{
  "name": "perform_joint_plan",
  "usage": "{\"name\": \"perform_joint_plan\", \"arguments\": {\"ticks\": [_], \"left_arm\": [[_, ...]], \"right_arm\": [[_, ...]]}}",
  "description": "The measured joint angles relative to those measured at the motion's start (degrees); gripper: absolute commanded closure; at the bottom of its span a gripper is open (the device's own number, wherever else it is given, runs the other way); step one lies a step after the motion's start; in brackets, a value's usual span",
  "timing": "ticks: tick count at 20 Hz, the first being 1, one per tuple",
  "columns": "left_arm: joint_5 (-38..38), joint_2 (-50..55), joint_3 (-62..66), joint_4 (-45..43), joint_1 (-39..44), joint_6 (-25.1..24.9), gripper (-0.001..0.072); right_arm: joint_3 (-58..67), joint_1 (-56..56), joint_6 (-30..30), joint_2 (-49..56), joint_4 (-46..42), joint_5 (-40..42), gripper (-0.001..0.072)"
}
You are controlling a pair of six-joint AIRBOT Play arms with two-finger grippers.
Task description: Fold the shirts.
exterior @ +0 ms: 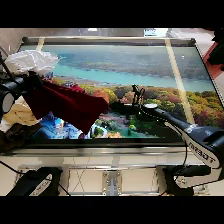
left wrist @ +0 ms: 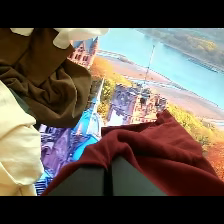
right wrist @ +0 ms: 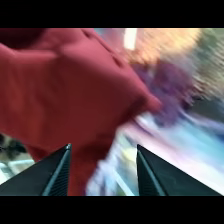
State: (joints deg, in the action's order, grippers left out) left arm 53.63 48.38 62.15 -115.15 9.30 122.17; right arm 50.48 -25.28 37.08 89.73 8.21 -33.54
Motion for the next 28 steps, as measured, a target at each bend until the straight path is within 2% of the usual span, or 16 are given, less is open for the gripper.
{"name": "perform_joint_plan", "arguments": {"ticks": [8,13,16,20,22,25,26,28], "left_arm": [[0.00,0.00,0.00,-0.13,0.00,0.00,0.0696],[-0.02,0.00,0.00,-0.15,0.00,-0.24,0.0697],[-0.04,0.00,0.00,-0.15,0.00,-0.48,0.0697],[-0.13,0.00,0.00,-0.15,0.00,-0.61,0.0696],[-0.17,0.00,0.00,-0.17,0.00,-0.63,0.0697],[-0.22,0.00,0.00,-0.17,0.00,-1.11,0.0697],[-0.28,0.00,0.00,-0.17,0.00,-1.31,0.0696],[-0.83,0.00,0.00,-0.17,0.00,-1.60,0.0696]], "right_arm": [[10.97,-2.10,-1.60,11.61,5.27,-1.84,0.0234],[14.29,-2.16,-1.05,14.64,5.55,-2.08,0.0233],[16.39,-1.09,-1.01,15.13,4.87,-5.73,0.0234],[19.65,3.32,0.63,15.02,0.17,-15.43,0.0234],[20.65,5.81,3.34,14.86,-4.92,-18.32,0.0233],[21.29,7.39,9.51,14.80,-14.73,-17.29,0.0227],[21.38,7.21,10.95,14.80,-17.33,-16.00,0.0196],[21.53,6.25,12.98,14.82,-20.46,-12.63,0.0197]]}}
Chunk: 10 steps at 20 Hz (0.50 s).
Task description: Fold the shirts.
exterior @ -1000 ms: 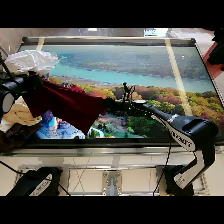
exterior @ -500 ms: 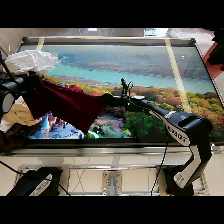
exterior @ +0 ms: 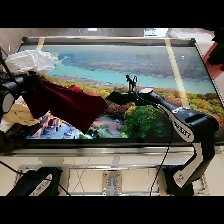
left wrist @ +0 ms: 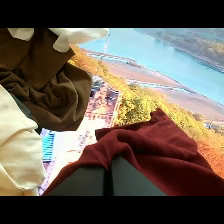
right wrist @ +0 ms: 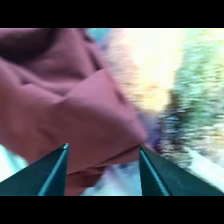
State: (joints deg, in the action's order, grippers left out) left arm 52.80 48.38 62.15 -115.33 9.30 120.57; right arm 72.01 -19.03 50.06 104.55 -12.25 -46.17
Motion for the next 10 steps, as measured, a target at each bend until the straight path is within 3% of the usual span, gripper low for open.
{"name": "perform_joint_plan", "arguments": {"ticks": [6,7,10], "left_arm": [[-2.05,0.00,0.00,0.02,0.00,-0.35,0.0697],[-2.23,0.00,0.00,0.02,0.00,-0.35,0.0696],[-2.47,0.00,0.02,0.02,0.00,-0.35,0.0696]], "right_arm": [[0.13,-4.17,1.86,2.25,-0.98,7.76,0.0204],[0.13,-4.76,1.07,2.64,0.74,8.39,0.0230],[0.50,-6.45,-2.38,3.30,5.88,9.16,0.0414]]}}
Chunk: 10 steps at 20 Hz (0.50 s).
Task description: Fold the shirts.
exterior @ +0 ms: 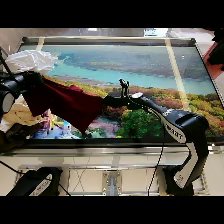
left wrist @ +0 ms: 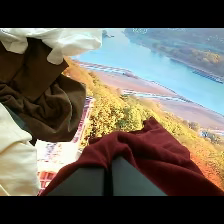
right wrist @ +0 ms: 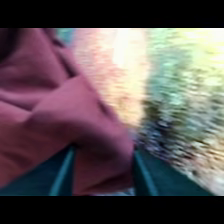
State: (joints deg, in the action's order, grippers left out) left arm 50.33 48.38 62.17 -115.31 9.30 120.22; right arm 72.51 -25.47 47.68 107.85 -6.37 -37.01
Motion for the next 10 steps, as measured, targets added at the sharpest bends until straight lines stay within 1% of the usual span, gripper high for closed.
{"name": "perform_joint_plan", "arguments": {"ticks": [1,2,3,7,10], "left_arm": [[-0.09,0.00,0.00,0.00,0.00,0.00,0.0697],[-0.09,0.00,0.00,0.00,0.00,0.00,0.0697],[-0.11,0.00,-0.02,0.00,0.00,0.00,0.0697],[-0.17,0.00,0.02,0.02,0.00,-0.24,0.0697],[-0.90,-0.44,1.49,0.35,0.00,-1.81,0.0697]], "right_arm": [[0.48,-0.50,-1.11,0.13,1.44,0.20,0.0490],[1.25,-0.96,-2.01,0.26,2.54,0.50,0.0605],[2.10,-1.31,-2.64,0.33,3.34,0.68,0.0679],[6.25,-1.42,-4.02,0.20,4.83,0.07,0.0682],[9.20,1.77,-3.82,-3.10,2.32,-4.61,0.0683]]}}
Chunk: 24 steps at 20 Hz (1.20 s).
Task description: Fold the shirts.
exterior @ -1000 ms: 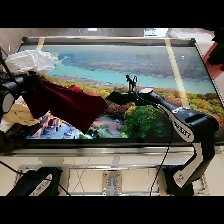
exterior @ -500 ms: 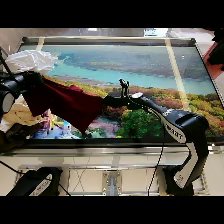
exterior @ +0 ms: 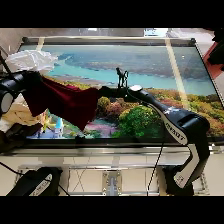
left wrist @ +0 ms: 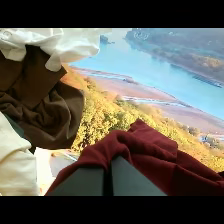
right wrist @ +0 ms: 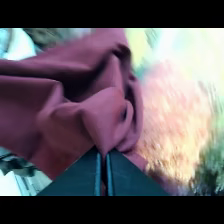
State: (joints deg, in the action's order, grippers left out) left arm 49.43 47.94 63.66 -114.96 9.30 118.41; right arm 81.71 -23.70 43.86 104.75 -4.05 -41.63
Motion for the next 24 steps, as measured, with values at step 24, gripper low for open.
{"name": "perform_joint_plan", "arguments": {"ticks": [24], "left_arm": [[9.29,11.65,-3.80,29.27,0.00,-23.47,0.0697]], "right_arm": [[-15.67,16.17,30.14,-43.50,-57.96,-20.72,0.0683]]}}
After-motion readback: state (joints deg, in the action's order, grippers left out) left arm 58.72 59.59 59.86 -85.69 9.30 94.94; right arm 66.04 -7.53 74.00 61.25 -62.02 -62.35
